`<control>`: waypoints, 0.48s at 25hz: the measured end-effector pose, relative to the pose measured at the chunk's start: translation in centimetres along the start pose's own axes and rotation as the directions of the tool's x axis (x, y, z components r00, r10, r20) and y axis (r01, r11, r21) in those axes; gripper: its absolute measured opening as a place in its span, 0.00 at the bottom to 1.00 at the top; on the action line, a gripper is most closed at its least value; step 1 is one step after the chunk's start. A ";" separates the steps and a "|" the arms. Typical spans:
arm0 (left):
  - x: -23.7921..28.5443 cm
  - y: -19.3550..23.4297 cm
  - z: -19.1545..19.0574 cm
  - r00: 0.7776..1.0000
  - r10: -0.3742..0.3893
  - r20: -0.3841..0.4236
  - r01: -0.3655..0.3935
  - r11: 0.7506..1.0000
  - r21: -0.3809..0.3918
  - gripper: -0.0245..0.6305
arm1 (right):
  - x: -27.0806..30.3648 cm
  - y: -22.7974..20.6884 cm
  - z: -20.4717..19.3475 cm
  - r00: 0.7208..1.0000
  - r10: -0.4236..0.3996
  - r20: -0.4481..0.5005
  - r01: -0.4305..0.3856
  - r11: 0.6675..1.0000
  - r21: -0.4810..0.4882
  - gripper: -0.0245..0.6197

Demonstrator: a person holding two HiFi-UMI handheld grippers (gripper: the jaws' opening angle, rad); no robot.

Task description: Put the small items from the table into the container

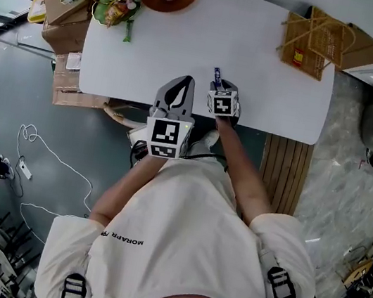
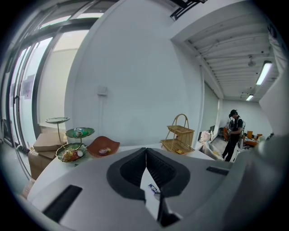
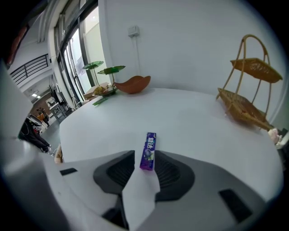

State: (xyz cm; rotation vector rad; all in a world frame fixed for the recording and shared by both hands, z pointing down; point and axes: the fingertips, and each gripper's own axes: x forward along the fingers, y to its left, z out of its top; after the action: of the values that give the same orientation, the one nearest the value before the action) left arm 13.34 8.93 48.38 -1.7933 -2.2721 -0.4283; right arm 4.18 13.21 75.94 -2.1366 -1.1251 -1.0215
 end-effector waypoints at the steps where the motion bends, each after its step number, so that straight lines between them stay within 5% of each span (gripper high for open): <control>1: 0.0 0.0 0.0 1.000 0.000 -0.001 0.000 1.000 0.000 0.04 | 0.2 0.0 -0.1 1.000 0.001 -0.004 -0.001 1.000 0.003 0.26; 12: 0.1 0.5 -0.6 1.000 0.008 -0.015 -0.008 1.000 -0.003 0.04 | 1.1 -0.4 -1.4 0.999 -0.024 -0.037 0.025 1.000 0.015 0.24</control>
State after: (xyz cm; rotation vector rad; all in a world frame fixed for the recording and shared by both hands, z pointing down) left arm 13.78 8.95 49.03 -1.7939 -2.2545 -0.4425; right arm 3.70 12.96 77.65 -2.0878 -1.1405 -1.0555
